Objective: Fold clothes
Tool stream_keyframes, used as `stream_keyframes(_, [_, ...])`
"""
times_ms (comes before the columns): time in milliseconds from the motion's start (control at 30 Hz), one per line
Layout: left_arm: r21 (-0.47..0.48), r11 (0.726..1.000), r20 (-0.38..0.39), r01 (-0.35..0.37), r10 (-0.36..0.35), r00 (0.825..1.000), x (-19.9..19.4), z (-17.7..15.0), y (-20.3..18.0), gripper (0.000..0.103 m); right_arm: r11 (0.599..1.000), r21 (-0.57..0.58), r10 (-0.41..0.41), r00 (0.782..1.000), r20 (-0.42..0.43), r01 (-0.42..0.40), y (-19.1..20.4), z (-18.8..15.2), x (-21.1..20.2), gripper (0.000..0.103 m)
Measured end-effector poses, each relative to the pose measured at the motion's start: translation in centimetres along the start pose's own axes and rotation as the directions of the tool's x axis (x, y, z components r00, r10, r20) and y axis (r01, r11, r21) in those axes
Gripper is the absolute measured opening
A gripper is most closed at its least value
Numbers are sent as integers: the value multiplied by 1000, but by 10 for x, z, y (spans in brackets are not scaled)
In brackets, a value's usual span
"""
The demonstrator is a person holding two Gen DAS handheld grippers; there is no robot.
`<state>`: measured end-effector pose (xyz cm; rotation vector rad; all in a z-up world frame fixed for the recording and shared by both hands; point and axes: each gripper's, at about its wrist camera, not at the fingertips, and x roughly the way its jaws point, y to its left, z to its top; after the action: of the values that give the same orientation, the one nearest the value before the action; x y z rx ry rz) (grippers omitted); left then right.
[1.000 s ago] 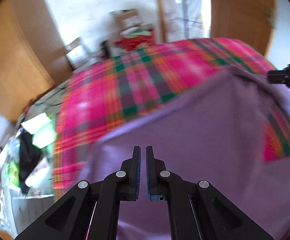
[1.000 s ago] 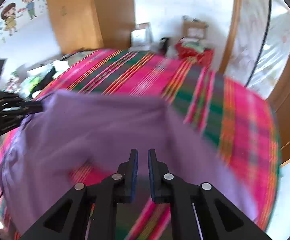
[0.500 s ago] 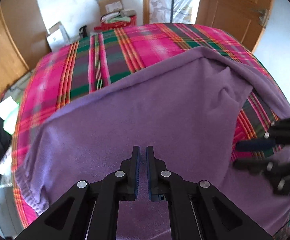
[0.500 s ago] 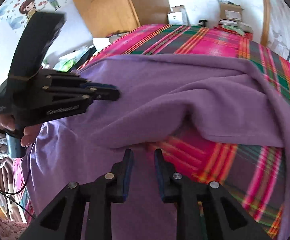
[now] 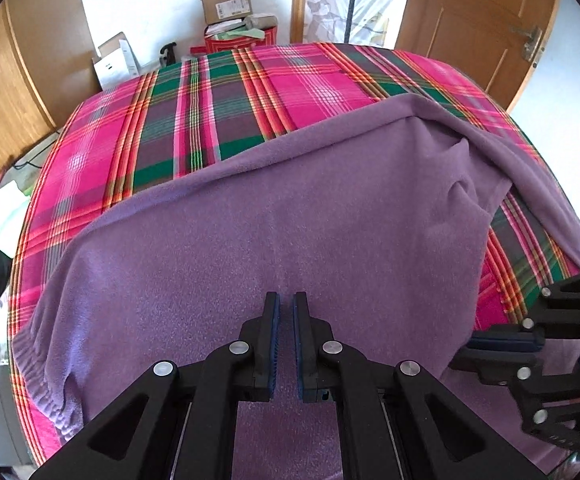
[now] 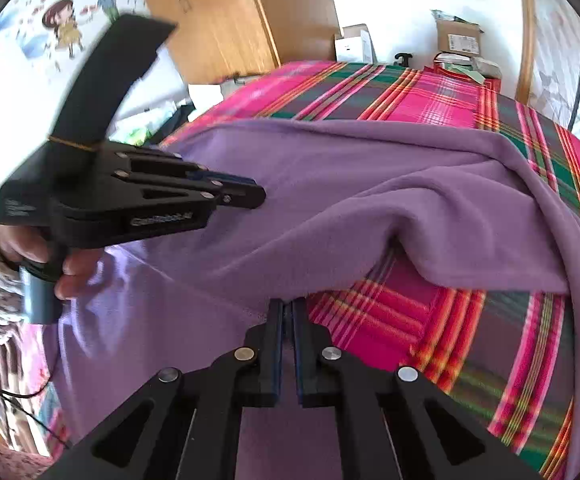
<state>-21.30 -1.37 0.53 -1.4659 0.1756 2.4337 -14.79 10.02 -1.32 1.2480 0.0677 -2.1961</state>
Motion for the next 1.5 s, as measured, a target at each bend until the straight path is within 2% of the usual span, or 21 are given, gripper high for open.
stream_keyframes(133, [4,1000,1,-4,4,1000,1,1,-2,7,998,39,44,998,46,-45,4,-7,-22,4])
stream_keyframes(300, [-2,1000,8,-8,8,1000,2,2,-1,7,976,139,157,985,78,-166,5,-11,-34,5])
stream_keyframes(467, [-6,1000,21,-22,22,1000,3,4,-1,8,969,188,160,987,23,-161,4,-17,-15,5])
stream_keyframes(600, [4,999,22,-40,40,999,4,4,-3,8,954,239,175,983,46,-181,-11,-21,-25,9])
stream_keyframes(700, [-1,999,13,-49,49,999,5,6,-5,8,964,240,96,992,76,-112,-28,-28,-45,9])
stream_keyframes(833, [4,998,5,-63,63,998,5,8,-7,8,960,276,-76,993,93,48,-62,-43,-74,12])
stream_keyframes(900, [-2,998,-3,-60,60,998,5,9,-9,8,942,288,-201,977,72,173,-83,-58,-94,16])
stream_keyframes(1033, [24,997,1,-71,71,997,-5,11,-21,8,901,299,-342,939,41,315,-112,-81,-126,21])
stream_keyframes(1100, [43,996,9,-80,80,997,-14,14,-30,8,875,284,-412,911,12,391,-124,-90,-139,32])
stream_keyframes(1133, [52,995,16,-82,81,997,-19,15,-36,8,866,273,-436,900,-1,420,-128,-94,-142,34])
stream_keyframes(1200, [75,994,32,-85,82,996,-29,19,-50,8,861,237,-459,888,-22,451,-131,-100,-143,36])
stream_keyframes(1300, [129,989,67,-74,65,996,-41,24,-82,19,867,166,-473,881,-25,470,-129,-107,-139,38])
stream_keyframes(1500, [269,960,72,-76,59,996,-35,26,-148,20,874,96,-476,879,-22,476,-134,-109,-125,38])
